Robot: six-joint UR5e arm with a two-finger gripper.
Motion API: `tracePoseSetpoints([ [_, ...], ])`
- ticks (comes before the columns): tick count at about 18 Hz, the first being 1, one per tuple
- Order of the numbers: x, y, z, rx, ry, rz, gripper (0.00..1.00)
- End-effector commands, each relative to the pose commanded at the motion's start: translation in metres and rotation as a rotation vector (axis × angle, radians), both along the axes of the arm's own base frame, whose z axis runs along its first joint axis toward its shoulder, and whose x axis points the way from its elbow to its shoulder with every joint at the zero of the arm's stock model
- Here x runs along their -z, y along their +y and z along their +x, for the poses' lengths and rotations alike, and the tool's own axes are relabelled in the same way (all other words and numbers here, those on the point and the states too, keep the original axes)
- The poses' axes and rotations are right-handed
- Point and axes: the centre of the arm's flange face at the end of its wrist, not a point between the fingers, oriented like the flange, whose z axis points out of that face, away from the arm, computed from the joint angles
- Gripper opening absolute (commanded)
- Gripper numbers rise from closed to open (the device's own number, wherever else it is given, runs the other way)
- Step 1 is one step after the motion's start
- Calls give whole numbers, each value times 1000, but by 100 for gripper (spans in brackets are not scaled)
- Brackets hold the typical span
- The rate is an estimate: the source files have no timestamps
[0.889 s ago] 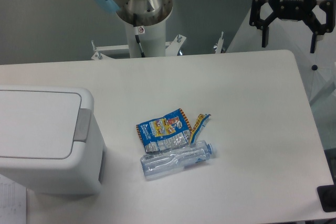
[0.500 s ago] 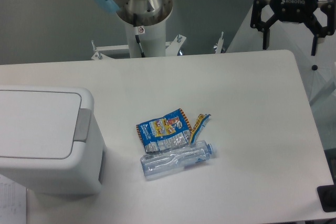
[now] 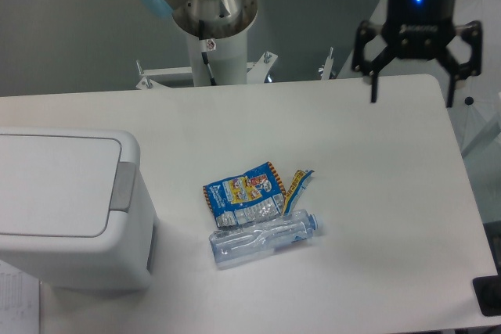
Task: Open the trash can
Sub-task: 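Move the open gripper over the wrapper toward the trash can lid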
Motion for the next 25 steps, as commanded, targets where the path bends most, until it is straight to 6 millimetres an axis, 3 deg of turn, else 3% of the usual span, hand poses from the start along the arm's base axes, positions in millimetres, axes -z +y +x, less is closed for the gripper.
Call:
tracePoseSetpoints([
  [4, 9, 38, 39, -132, -129, 50, 100],
  [13, 12, 88, 100, -301, -320, 142, 100],
  [20, 20, 99, 115, -274, -496, 226, 100],
  [25, 40, 102, 117, -264, -511, 238, 100],
])
